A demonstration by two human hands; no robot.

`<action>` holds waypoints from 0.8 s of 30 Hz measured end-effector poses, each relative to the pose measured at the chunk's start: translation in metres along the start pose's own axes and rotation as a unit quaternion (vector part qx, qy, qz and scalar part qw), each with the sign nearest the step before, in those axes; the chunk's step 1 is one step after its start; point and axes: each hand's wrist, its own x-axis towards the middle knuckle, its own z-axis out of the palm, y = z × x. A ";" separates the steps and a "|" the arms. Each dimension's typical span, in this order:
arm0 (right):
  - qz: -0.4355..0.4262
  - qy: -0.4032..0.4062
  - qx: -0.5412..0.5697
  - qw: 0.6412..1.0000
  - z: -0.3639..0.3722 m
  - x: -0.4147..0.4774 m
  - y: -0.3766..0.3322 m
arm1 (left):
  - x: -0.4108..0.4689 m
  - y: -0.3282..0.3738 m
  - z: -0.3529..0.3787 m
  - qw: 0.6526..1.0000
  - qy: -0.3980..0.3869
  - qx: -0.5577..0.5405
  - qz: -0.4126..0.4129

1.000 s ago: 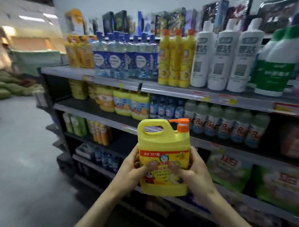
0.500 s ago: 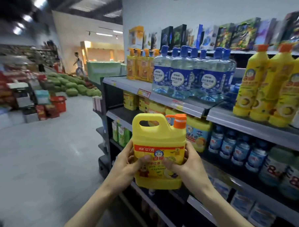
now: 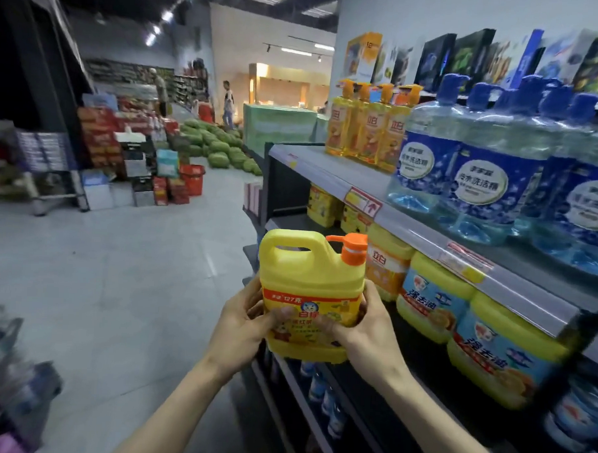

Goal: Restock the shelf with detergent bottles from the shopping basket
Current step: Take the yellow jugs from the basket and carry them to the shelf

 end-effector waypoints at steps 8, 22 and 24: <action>-0.007 0.006 -0.042 0.999 0.064 0.101 0.045 | 0.098 -0.061 -0.064 0.999 0.038 0.009 -0.008; -0.002 0.209 -0.154 0.966 0.148 0.234 0.119 | 0.276 -0.156 -0.137 0.994 -0.110 0.016 -0.013; -0.004 0.232 -0.146 0.962 0.153 0.243 0.127 | 0.297 -0.167 -0.135 0.991 -0.132 0.018 -0.005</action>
